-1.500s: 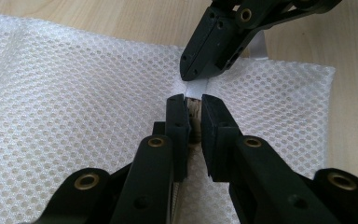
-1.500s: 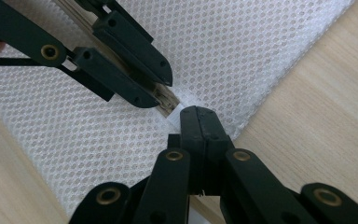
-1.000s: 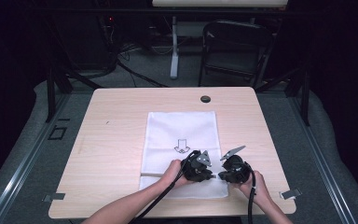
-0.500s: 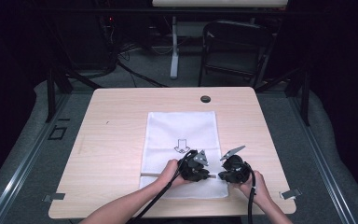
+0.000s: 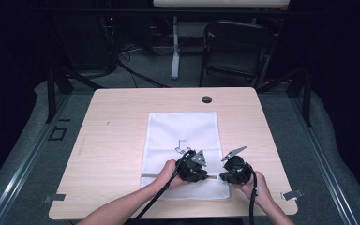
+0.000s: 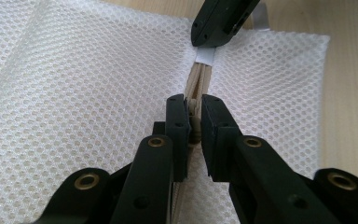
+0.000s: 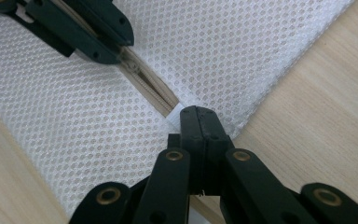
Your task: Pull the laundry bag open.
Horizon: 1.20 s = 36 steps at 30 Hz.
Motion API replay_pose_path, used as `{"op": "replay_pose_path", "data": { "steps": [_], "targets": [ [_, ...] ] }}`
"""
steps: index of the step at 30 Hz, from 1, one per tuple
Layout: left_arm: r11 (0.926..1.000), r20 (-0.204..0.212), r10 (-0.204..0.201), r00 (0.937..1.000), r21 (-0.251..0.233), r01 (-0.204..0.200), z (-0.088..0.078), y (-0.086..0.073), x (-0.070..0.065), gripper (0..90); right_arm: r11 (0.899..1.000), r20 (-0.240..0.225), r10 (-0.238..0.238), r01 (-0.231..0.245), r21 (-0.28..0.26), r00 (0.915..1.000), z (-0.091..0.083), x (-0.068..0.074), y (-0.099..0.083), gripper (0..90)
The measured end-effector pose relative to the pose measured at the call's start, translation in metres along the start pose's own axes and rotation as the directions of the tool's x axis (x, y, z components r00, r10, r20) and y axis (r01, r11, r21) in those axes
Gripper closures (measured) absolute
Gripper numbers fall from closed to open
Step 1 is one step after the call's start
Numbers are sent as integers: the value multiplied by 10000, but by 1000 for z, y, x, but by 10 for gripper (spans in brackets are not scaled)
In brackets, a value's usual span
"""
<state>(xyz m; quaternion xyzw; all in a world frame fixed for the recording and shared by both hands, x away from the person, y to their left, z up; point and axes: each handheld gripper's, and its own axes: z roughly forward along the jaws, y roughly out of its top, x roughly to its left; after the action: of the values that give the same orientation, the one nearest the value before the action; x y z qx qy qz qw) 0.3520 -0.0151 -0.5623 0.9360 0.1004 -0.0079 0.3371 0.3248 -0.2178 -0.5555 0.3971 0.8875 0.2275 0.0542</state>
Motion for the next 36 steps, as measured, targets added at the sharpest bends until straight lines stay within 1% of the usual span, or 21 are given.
{"op": "replay_pose_path", "data": {
  "steps": [4, 9, 10, 11, 12, 13, 15, 16, 18, 19, 20, 21, 23, 24, 25, 26, 28, 29, 31, 33, 36],
  "targets": [
    [10000, -52, 0, 10000, 37, 0, -2, -2, 0, 818, 10000, -49, 40, -40, -18, 10000, 0, 0, 0, 900],
    [10000, -14, 6, 10000, 46, -6, -5, -4, 1, 818, 10000, -38, 33, -33, -18, 10000, 0, 0, 0, 900],
    [9999, -85, -28, 10000, 110, 29, -6, -4, 1, 818, 10000, -40, 42, -42, -15, 10000, 0, 0, 0, 900],
    [9999, -85, -28, 10000, 110, 29, -6, -4, 1, 818, 10000, -40, 42, -42, -15, 10000, 0, 0, 0, 900],
    [10000, 9, -36, 10000, 42, 36, -6, -5, 1, 818, 10000, -33, 37, -37, -9, 10000, 0, 0, 0, 900],
    [9999, -12, -50, 10000, 108, 51, -7, -5, 2, 818, 10000, 2, -7, 7, 33, 10000, 0, 0, 0, 900],
    [10000, -31, -81, 10000, 11, 81, -8, -6, 2, 818, 10000, -23, 35, -35, -20, 10000, 0, 0, 0, 900],
    [9999, -100, -35, 9999, 97, 36, -8, -6, 2, 818, 10000, -25, 36, -36, -18, 10000, 0, 1, 0, 900],
    [9999, -47, -59, 10000, 108, 59, -9, -7, 2, 818, 10000, -32, 40, -40, -22, 10000, 0, 1, 0, 900],
    [9999, -60, -59, 10000, 106, 60, -10, -7, 2, 818, 10000, 67, -11, 10, 22, 10000, 0, 0, 0, 900],
    [9999, -125, -32, 9999, 153, 34, -10, -8, 2, 818, 10000, 48, 4, -4, 16, 10000, 0, 0, 0, 900],
    [10000, -58, -50, 10000, 65, 51, -10, -8, 2, 818, 10000, 59, -6, 6, 22, 10000, 0, 0, 0, 900],
    [10000, -84, -69, 9999, 67, 69, -10, -8, 2, 818, 10000, -31, 47, -48, -26, 10000, 0, 1, 0, 900],
    [9999, -94, -52, 9999, 108, 53, -11, -9, 2, 818, 10000, 73, 1, -1, 22, 10000, 0, 0, 0, 900],
    [9998, -145, -47, 9999, 183, 50, -12, -9, 2, 818, 10000, 45, 41, -41, -10, 10000, 0, 1, 0, 900],
    [9999, -64, -84, 9999, 130, 85, -12, -10, 3, 818, 10000, -13, 69, -69, -39, 10000, 0, 1, 0, 900],
    [9999, -115, -94, 9999, 98, 95, -14, -11, 3, 818, 10000, 15, 24, -24, 13, 10000, 0, 0, 0, 900],
    [9999, -56, -112, 9999, 59, 112, -14, -11, 3, 818, 10000, 35, 53, -53, -19, 10000, 0, 0, 0, 900],
    [9997, -152, -97, 9998, 221, 100, -16, -11, 3, 818, 10000, 32, 46, -46, -13, 10000, 0, 0, 0, 900],
    [9999, -109, -81, 9999, 81, 82, -16, -12, 3, 818, 10000, 30, 18, -18, 23, 10000, 0, 0, 0, 900],
    [9999, -95, -147, 9998, 75, 147, -18, -13, 3, 818, 10000, 23, 25, -25, 16, 10000, 0, 0, 0, 900]
  ]
}}
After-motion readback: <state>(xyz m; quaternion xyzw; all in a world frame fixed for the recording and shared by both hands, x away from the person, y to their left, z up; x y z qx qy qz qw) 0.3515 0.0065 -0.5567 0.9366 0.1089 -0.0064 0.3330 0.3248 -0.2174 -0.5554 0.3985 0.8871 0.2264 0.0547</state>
